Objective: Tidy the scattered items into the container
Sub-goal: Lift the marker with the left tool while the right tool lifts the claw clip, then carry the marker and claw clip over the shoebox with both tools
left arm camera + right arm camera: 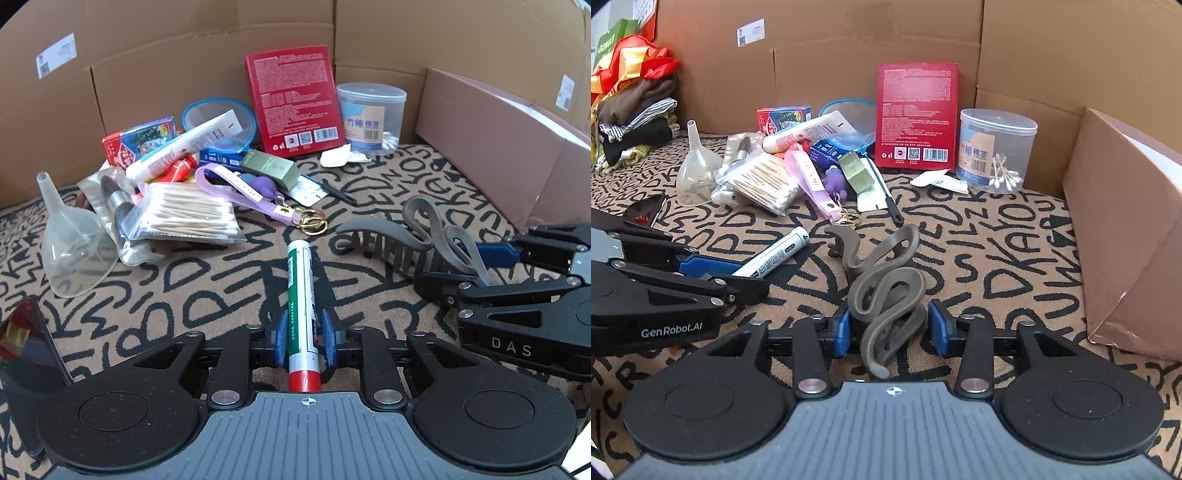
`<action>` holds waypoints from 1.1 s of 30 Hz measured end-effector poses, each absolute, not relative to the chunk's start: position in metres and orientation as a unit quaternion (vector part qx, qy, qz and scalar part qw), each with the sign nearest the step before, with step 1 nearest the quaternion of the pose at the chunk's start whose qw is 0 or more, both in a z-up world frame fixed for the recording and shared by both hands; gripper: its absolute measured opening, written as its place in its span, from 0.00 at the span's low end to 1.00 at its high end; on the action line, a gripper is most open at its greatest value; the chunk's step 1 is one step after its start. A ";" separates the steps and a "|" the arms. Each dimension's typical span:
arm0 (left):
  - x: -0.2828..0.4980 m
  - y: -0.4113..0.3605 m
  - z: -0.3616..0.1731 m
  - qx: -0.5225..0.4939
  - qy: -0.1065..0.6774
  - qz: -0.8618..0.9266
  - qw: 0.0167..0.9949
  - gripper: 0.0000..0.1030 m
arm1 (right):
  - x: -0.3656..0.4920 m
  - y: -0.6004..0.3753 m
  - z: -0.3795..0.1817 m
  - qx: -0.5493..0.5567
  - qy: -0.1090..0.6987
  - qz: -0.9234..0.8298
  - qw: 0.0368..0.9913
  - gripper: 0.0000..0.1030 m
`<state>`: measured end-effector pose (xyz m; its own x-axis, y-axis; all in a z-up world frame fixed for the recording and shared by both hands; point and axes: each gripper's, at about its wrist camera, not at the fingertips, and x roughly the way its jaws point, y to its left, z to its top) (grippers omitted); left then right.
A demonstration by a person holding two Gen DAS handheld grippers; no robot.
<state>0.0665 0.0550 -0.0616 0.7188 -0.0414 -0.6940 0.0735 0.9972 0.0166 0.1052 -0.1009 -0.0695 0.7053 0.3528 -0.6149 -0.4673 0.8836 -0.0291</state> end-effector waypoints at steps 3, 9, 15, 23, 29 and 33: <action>0.067 0.055 -0.061 0.023 0.373 -0.031 0.927 0.30 | 0.106 -0.100 -0.071 -0.091 0.310 0.224 0.920 0.57; 0.066 0.053 -0.061 0.025 0.372 -0.030 0.927 0.30 | 0.103 -0.097 -0.074 -0.102 0.300 0.228 0.921 0.57; 0.065 0.050 -0.061 0.028 0.372 -0.027 0.928 0.29 | 0.106 -0.096 -0.074 -0.097 0.306 0.222 0.921 0.61; 0.062 0.042 -0.062 0.037 0.370 -0.021 0.928 0.22 | 0.098 -0.095 -0.075 -0.100 0.294 0.228 0.923 0.45; 0.055 0.035 -0.059 0.024 0.374 -0.032 0.927 0.11 | 0.091 -0.103 -0.070 -0.071 0.309 0.236 0.919 0.45; 0.052 0.031 -0.055 0.011 0.375 -0.039 0.926 0.11 | 0.087 -0.112 -0.068 -0.044 0.318 0.236 0.917 0.44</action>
